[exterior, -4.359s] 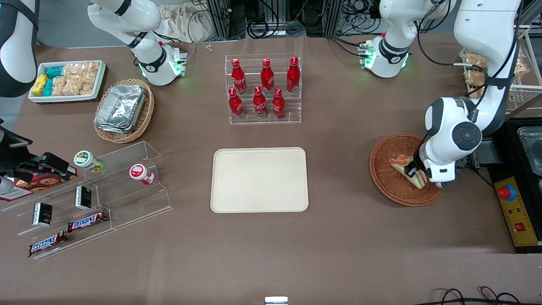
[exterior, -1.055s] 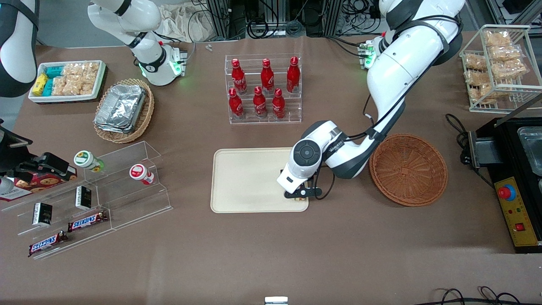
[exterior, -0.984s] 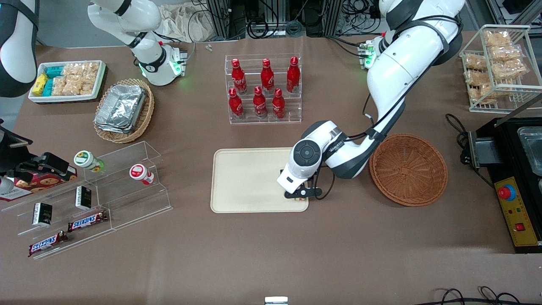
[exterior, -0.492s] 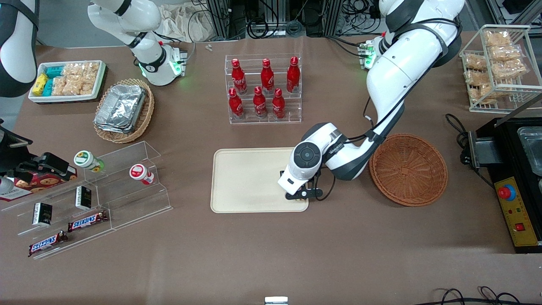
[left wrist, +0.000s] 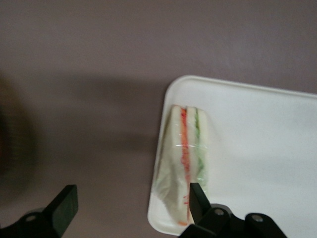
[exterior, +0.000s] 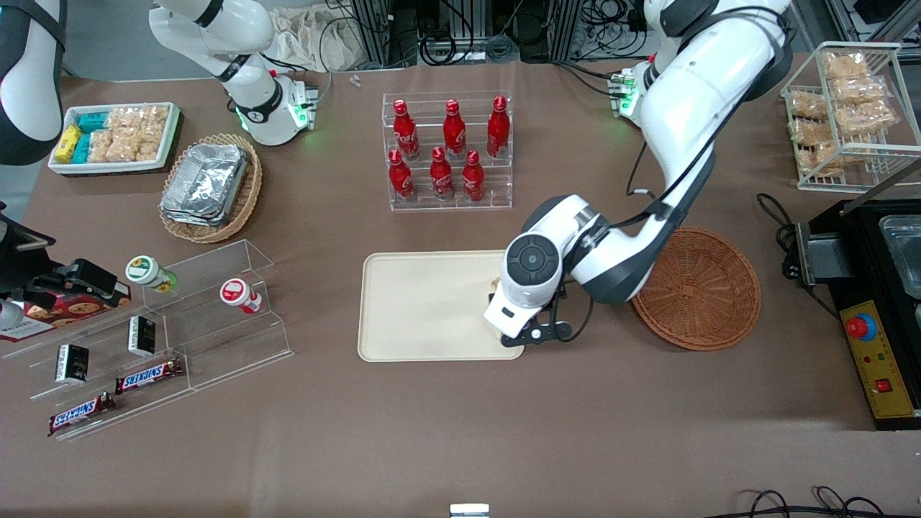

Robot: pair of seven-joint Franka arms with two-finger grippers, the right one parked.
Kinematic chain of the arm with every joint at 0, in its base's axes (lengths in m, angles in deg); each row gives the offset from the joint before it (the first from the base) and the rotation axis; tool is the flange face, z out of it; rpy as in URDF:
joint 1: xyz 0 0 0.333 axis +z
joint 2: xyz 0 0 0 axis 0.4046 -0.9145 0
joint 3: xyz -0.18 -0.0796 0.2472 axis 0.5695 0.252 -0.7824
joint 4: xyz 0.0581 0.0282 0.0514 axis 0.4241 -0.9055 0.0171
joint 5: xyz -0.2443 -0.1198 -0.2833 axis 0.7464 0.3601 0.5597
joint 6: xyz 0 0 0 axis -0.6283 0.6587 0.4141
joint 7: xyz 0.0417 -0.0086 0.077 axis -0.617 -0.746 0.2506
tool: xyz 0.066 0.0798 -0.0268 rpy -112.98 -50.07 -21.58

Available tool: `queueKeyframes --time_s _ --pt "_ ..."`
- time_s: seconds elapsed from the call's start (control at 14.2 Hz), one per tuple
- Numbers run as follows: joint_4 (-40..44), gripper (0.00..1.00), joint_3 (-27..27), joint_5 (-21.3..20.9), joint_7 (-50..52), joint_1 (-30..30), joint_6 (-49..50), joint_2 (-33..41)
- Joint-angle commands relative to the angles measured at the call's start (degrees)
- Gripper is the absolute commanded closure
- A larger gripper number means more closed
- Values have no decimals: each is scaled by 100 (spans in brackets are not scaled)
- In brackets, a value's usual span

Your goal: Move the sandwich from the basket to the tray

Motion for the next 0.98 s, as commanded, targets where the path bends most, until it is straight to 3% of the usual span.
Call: queueKeyframes --time_s 0.0,0.21,0.42,0.63,0.84,0.91 --pt "-153 0 8 568 -17 477 300 744" --pt "-258 0 -18 965 -917 848 956 1298" --pt "-643 0 -378 1282 -1957 1050 1337 1965" --pt "-1223 0 -904 1448 -2598 1058 1258 2721" --pt "-1706 0 -2036 2142 -4441 980 1249 3442" --pt "-1900 0 -2222 2179 -4804 980 1249 3636"
